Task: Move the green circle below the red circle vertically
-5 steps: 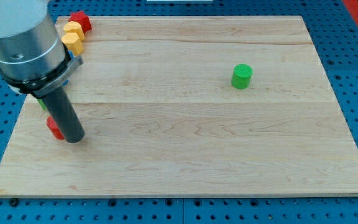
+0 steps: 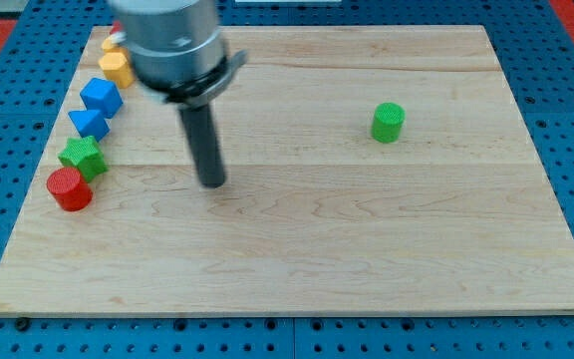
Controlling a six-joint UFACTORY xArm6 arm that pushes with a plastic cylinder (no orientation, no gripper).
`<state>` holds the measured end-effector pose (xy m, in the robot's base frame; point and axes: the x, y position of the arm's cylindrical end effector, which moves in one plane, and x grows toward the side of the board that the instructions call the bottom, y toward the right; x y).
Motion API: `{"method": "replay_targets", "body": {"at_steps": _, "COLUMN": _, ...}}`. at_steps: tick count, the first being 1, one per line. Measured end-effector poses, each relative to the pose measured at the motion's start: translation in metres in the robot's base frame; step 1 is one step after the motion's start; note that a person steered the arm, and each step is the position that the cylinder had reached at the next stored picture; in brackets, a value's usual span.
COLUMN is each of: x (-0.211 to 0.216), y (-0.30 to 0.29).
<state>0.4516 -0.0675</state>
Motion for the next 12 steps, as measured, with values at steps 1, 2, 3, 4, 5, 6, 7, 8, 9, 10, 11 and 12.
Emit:
{"method": "replay_targets", "body": {"at_steps": 1, "x": -0.054, "y": 0.021}}
{"method": "replay_targets", "body": {"at_steps": 2, "x": -0.097, "y": 0.057}}
{"method": "replay_targets", "body": {"at_steps": 3, "x": -0.126, "y": 0.117}}
{"method": "replay_targets", "body": {"at_steps": 4, "x": -0.102, "y": 0.196}}
{"method": "replay_targets", "body": {"at_steps": 5, "x": -0.052, "y": 0.207}}
{"method": "replay_targets", "body": {"at_steps": 6, "x": -0.012, "y": 0.202}}
{"method": "replay_targets", "body": {"at_steps": 7, "x": 0.019, "y": 0.197}}
{"method": "replay_targets", "body": {"at_steps": 8, "x": 0.022, "y": 0.144}}
{"method": "replay_targets", "body": {"at_steps": 9, "x": 0.022, "y": 0.081}}
{"method": "replay_targets", "body": {"at_steps": 10, "x": 0.055, "y": 0.077}}
{"method": "replay_targets", "body": {"at_steps": 11, "x": 0.061, "y": 0.100}}
{"method": "replay_targets", "body": {"at_steps": 12, "x": 0.072, "y": 0.085}}
